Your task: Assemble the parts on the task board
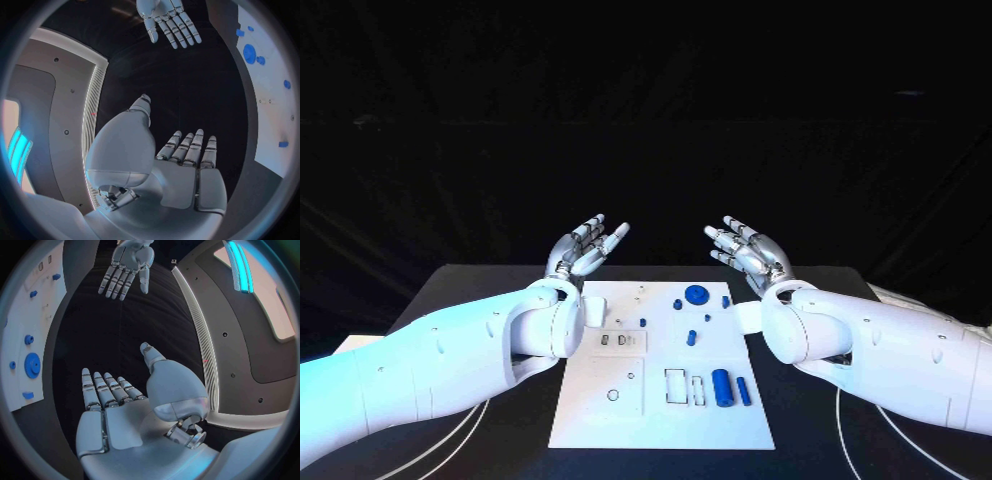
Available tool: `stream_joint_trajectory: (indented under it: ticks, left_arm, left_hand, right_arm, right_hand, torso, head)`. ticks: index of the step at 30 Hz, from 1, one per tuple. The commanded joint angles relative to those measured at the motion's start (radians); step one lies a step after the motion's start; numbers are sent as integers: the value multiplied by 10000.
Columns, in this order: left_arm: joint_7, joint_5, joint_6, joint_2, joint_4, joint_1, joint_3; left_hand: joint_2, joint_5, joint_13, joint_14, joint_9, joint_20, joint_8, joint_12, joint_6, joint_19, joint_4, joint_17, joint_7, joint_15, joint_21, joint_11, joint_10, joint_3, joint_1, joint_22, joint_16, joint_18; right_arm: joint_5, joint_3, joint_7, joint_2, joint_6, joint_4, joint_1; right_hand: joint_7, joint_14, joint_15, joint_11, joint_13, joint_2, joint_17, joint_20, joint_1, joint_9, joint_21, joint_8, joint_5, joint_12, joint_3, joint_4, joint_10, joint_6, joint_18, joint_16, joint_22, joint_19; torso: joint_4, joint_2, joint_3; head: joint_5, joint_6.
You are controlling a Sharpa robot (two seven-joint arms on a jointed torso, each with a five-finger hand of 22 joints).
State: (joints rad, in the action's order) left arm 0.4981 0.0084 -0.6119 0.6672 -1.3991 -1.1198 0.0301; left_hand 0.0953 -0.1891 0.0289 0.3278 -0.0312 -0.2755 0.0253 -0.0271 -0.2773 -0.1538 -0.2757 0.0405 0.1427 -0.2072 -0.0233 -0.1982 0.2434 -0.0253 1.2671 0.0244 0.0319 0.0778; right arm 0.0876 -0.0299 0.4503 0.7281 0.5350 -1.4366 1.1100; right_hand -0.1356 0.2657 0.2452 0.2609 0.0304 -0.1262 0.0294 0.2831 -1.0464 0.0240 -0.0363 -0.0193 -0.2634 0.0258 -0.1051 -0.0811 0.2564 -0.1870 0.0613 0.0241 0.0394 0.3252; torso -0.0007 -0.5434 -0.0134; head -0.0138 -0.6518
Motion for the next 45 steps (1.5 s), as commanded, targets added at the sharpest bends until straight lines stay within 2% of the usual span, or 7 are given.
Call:
stream_joint_trajectory:
  ticks: [1,7,13,14,26,35,45]
  left_arm:
    - [53,-140,817,-36,37,-26,0]
    - [53,-140,817,-36,37,-26,0]
    - [53,-140,817,-36,37,-26,0]
    - [274,-106,1188,393,1,-35,0]
    - [185,-224,1179,1027,-860,-118,-46]
    - [-53,-272,1378,1586,-1878,-167,-142]
    - [-459,346,1478,2039,-3017,-263,-195]
  left_hand:
    - [-25,-93,25,201,-30,-154,83,-36,-207,-22,-147,29,948,-73,-44,-104,177,-50,519,21,90,264]
    - [-324,-65,94,945,-99,-180,190,-137,-822,-333,-27,124,1095,-135,-146,-265,904,-161,712,84,226,534]
    - [-688,-36,389,4600,-341,-179,693,-819,-3379,-4248,353,548,1234,-58,-1518,-394,4724,-84,983,782,1207,688]
    - [-735,-34,460,5081,-393,-141,815,-1041,-3976,-5084,426,604,1193,94,-1874,-275,5670,-57,1027,935,1393,839]
    - [-1049,-37,427,8704,-373,751,970,-1262,-6464,-8441,878,1675,600,1202,-3366,527,8181,211,1261,1430,2461,1071]
    - [-1076,-43,413,9081,-353,886,814,-1008,-6618,-8773,1025,2175,583,1310,-3525,580,8393,221,1365,1491,2561,1054]
    - [-1061,-39,380,8920,-349,865,709,-792,-6657,-8717,1079,2410,644,1247,-3508,506,8229,274,1318,1484,2511,1025]
  right_arm:
    - [1240,-53,-629,-138,-2478,332,146]
    - [1700,-125,-885,-276,-3499,680,303]
    - [1875,-153,-982,-329,-3886,812,363]
    - [3846,-127,-533,-62,-2214,1139,431]
    - [6516,62,-1040,383,-1993,1002,662]
    - [10062,177,-3042,448,-2122,1043,992]
    - [14219,196,-4573,104,-2966,983,1388]
  right_hand:
    - [-1586,1405,36,24,115,-84,115,87,-1118,106,-338,-164,178,208,-158,-686,1407,-1003,450,216,184,1448]
    - [-1402,5195,-345,-255,375,-38,358,71,-1992,358,-959,-611,457,850,-359,-1427,5301,-3763,890,824,426,3759]
    - [-1070,6914,-775,-643,309,-49,339,0,-2234,461,-1369,-942,527,953,-707,-1897,6943,-6763,1234,987,458,4775]
    - [-1053,7072,-817,-689,314,-32,344,-31,-2223,449,-1407,-928,544,933,-763,-1948,7080,-6879,1247,992,456,4878]
    - [-748,9144,-1490,-1125,338,441,457,-764,-2499,453,-2160,-726,658,617,-1790,-2101,8514,-7995,1248,1178,592,6461]
    - [-455,11562,-2238,-1552,368,935,980,-1676,-2698,448,-3911,-647,740,546,-1645,-2049,9557,-8598,1230,2007,1435,8307]
    - [-190,12473,-2534,-1785,355,1195,2018,-2056,-2305,427,-5115,-459,725,373,-1331,-1892,9870,-8699,1203,3361,2083,8932]
  torso:
    - [-2,0,-5]
    - [-2,0,-5]
    - [-2,0,-5]
    - [30,-216,18]
    - [131,-723,-14]
    - [294,-1181,-55]
    - [340,-1651,-79]
  head:
    - [-1,0]
    - [-1,0]
    - [-1,0]
    - [153,21]
    - [259,192]
    - [406,291]
    - [457,546]
